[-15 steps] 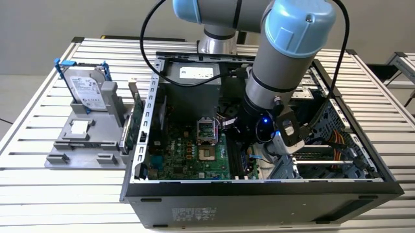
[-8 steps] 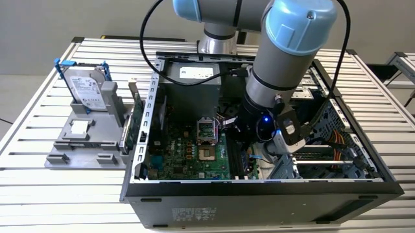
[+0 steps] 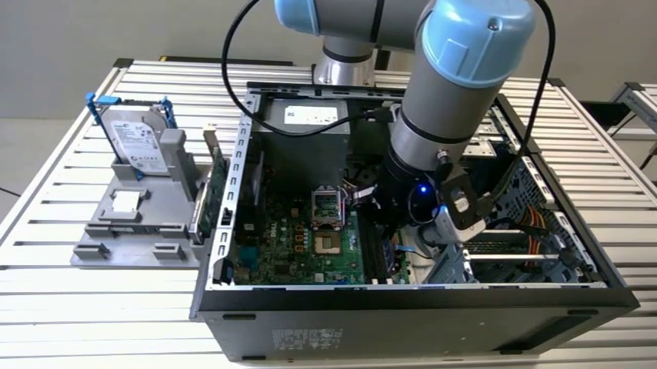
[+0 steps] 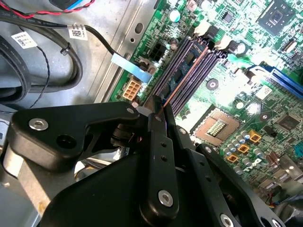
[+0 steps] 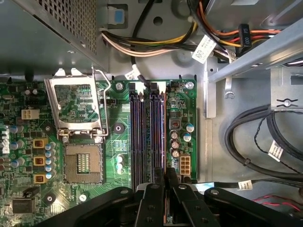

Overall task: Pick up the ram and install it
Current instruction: 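Insert the ram into the slot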

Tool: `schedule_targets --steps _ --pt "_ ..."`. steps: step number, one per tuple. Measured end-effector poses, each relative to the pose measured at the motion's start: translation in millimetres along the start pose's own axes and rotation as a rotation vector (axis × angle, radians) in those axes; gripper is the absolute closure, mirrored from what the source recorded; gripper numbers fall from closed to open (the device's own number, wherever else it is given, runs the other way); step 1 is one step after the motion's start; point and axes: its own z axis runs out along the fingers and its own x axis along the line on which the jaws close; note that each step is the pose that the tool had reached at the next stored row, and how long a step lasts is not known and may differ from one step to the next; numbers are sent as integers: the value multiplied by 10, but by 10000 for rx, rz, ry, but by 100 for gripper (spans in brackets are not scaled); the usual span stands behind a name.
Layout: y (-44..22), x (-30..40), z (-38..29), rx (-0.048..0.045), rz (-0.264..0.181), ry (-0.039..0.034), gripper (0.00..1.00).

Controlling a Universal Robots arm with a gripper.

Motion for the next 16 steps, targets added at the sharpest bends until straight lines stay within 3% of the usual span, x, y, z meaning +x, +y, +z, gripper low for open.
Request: schedule_targets --steps 16 --pt "1 -1 60 1 -41 -33 100"
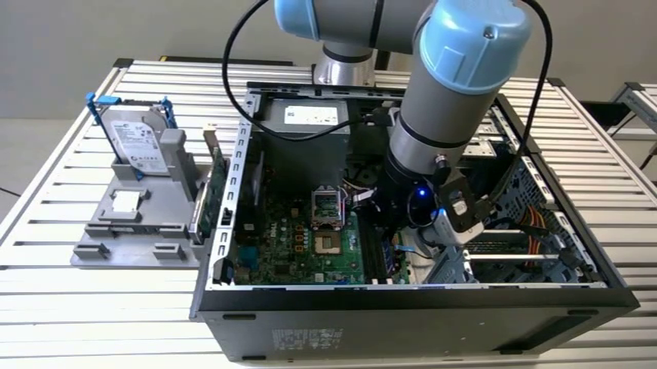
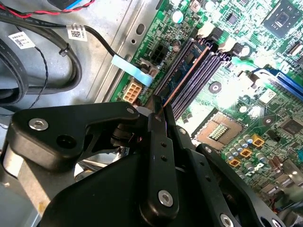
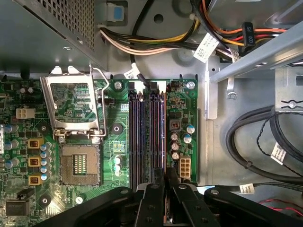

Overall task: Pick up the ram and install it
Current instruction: 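Insert the ram into the slot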

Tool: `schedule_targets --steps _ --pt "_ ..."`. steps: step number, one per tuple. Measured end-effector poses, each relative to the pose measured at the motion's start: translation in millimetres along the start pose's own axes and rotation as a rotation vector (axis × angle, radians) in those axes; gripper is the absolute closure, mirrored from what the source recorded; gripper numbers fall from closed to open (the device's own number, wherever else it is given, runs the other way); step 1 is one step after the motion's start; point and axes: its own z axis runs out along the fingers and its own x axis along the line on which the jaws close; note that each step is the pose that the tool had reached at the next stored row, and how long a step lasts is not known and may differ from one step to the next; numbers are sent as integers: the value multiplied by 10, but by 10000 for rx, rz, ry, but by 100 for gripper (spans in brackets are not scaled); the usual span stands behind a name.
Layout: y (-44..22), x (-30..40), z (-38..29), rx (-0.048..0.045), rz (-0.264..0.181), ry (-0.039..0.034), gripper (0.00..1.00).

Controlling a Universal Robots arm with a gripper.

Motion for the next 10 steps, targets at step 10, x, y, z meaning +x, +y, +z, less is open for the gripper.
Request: schedule_targets --steps 10 --pt "0 0 3 0 0 0 100"
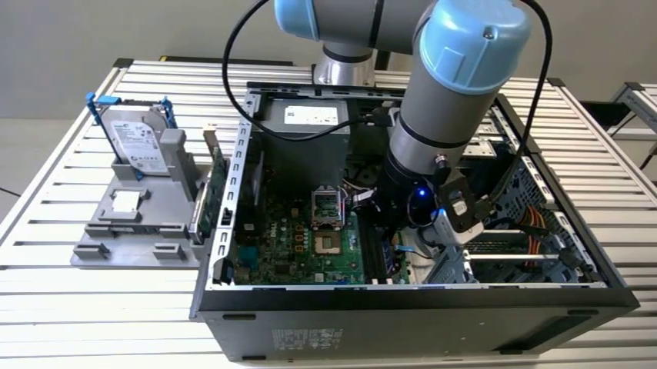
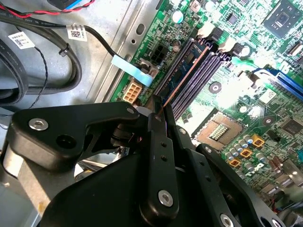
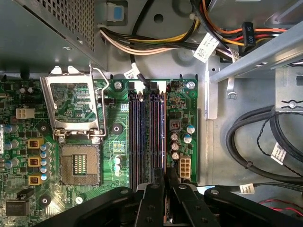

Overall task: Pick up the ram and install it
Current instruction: 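Insert the ram into the slot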

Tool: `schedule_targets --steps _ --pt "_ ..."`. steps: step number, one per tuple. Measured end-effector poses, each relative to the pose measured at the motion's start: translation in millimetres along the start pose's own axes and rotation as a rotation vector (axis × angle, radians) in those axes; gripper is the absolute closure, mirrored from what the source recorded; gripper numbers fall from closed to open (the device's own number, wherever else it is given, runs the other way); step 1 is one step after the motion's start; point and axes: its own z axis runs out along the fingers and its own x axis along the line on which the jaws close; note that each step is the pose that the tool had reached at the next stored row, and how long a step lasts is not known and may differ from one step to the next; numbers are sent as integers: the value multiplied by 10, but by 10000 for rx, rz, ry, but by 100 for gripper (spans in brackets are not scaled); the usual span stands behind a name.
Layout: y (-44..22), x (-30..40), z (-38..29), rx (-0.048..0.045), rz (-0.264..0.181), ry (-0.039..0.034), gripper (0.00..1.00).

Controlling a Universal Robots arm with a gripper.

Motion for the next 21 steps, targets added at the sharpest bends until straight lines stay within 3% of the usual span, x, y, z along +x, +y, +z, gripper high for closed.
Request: schedule_targets --steps 1,18,21 --pt "0 0 1 -3 0 -1 0" --pt "0 0 5 -2 0 -1 0" --pt "1 0 -22 -1 0 0 0"
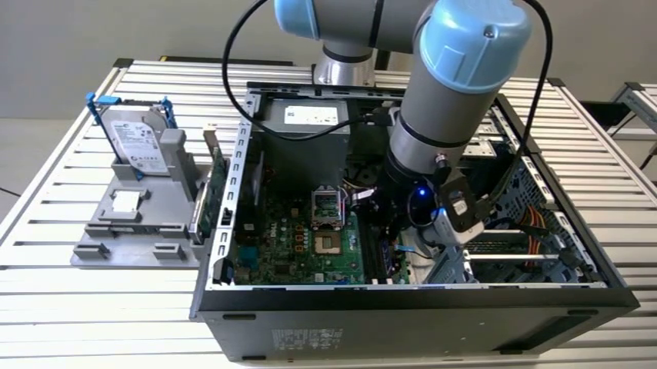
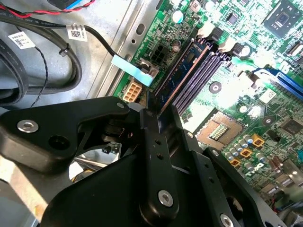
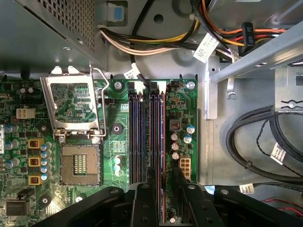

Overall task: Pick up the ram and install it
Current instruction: 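Insert the ram into the slot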

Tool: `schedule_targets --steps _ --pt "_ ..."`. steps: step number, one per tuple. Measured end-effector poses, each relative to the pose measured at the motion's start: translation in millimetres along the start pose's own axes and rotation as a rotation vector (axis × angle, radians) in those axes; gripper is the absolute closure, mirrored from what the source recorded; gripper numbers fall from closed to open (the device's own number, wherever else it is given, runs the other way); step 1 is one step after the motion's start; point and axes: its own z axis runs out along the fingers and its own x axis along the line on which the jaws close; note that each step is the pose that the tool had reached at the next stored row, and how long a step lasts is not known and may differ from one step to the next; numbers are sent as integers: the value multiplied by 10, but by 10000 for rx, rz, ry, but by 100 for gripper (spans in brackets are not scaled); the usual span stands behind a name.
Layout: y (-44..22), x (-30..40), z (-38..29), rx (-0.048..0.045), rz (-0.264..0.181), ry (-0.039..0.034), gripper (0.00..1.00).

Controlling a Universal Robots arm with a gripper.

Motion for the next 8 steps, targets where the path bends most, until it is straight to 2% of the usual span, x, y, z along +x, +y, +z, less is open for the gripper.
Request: schedule_targets --steps 8 --pt "4 2 -131 0 0 0 0"
